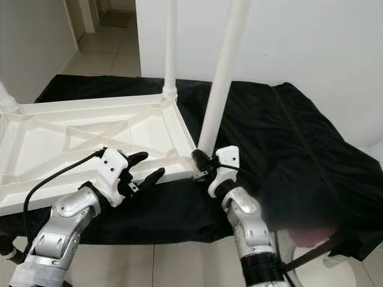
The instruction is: Building children table
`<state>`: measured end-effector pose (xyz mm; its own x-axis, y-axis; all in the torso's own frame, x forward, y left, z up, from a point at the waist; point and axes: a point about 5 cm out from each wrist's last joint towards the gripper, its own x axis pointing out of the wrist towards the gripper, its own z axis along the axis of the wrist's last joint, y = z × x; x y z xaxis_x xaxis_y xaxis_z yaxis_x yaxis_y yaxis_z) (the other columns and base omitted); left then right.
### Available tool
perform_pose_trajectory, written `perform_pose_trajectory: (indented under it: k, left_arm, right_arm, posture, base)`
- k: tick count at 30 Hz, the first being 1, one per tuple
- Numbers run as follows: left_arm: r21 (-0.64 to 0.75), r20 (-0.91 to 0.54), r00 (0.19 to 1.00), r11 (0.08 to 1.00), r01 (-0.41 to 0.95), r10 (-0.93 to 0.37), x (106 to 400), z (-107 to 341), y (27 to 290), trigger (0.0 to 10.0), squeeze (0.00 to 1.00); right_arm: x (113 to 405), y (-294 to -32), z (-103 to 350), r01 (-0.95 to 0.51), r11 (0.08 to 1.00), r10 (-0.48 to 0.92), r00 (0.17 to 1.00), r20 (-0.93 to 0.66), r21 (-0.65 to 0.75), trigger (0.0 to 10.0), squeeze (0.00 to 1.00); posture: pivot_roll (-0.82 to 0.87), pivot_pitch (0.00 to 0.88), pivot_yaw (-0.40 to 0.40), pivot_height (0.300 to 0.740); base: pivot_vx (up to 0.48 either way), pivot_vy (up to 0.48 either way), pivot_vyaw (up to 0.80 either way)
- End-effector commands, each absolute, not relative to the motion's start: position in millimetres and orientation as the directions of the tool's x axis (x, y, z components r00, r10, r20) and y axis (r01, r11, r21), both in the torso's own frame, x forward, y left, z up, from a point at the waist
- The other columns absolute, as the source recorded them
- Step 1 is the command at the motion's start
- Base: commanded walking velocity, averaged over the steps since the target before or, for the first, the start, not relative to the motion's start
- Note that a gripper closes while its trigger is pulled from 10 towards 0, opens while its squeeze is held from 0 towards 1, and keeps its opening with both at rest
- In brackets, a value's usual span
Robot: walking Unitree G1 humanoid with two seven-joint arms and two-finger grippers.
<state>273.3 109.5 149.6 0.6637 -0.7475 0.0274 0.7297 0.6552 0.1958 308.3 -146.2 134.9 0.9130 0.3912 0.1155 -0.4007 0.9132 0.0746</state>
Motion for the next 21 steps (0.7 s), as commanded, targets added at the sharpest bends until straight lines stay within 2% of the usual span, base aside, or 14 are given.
perform_pose_trajectory:
  k: [1,4,5,7,10,12,14,18,21]
  left_arm:
    - [0.199,0.033,0.704,0.695,0.691,-0.710,274,148,110,10.0,0.00]
    - [0.196,0.028,0.702,0.692,0.694,-0.712,273,147,109,10.0,0.00]
    - [0.196,0.028,0.702,0.692,0.694,-0.712,273,147,109,10.0,0.00]
    - [0.195,0.026,0.701,0.691,0.696,-0.713,272,146,108,10.0,0.00]
    - [0.195,0.024,0.700,0.690,0.697,-0.713,272,146,107,10.0,0.00]
    - [0.196,0.023,0.700,0.690,0.697,-0.714,271,145,107,10.0,0.00]
    - [0.196,0.023,0.700,0.690,0.697,-0.714,271,145,107,10.0,0.00]
    - [0.197,0.020,0.697,0.687,0.700,-0.716,269,144,104,10.0,0.00]
    - [0.211,-0.002,0.693,0.678,0.705,-0.721,267,141,101,10.0,0.00]
  right_arm:
    - [310,-165,130,-0.321,0.943,0.313,0.944,0.103,0.085,10.0,0.00]
    - [318,-193,132,-0.213,0.974,0.205,0.973,0.108,0.071,10.0,0.00]
    - [318,-193,132,-0.213,0.974,0.205,0.973,0.108,0.071,10.0,0.00]
    - [323,-212,135,-0.144,0.988,0.137,0.984,0.113,0.058,10.0,0.00]
    - [325,-223,137,-0.105,0.993,0.098,0.988,0.115,0.052,10.0,0.00]
    - [328,-240,140,-0.037,0.998,0.031,0.992,0.124,0.046,10.0,0.00]
    - [328,-240,140,-0.037,0.998,0.031,0.992,0.124,0.046,10.0,0.00]
    - [328,-256,145,0.029,0.999,-0.034,0.989,0.147,0.039,10.0,0.00]
    - [327,-247,143,-0.004,0.999,-0.004,0.988,0.155,0.052,10.0,0.00]
  posture:
    - [0.04,0.006,-0.049,0.740]
    - [0.04,0.009,-0.042,0.740]
    - [0.04,0.009,-0.042,0.740]
    - [0.04,0.010,-0.039,0.740]
    - [0.04,0.010,-0.039,0.740]
    - [0.04,0.011,-0.037,0.740]
    - [0.04,0.011,-0.037,0.740]
    - [0.05,0.014,-0.038,0.740]
    - [0.05,0.016,-0.039,0.740]
  base:
    - [0.000,0.000,0.00]
    - [0.000,0.000,0.00]
    - [0.000,0.000,0.00]
    - [0.000,0.000,0.00]
    - [0.000,0.000,0.00]
    - [0.000,0.000,0.00]
    - [0.000,0.000,0.00]
    - [0.000,0.000,0.00]
    - [0.000,0.000,0.00]
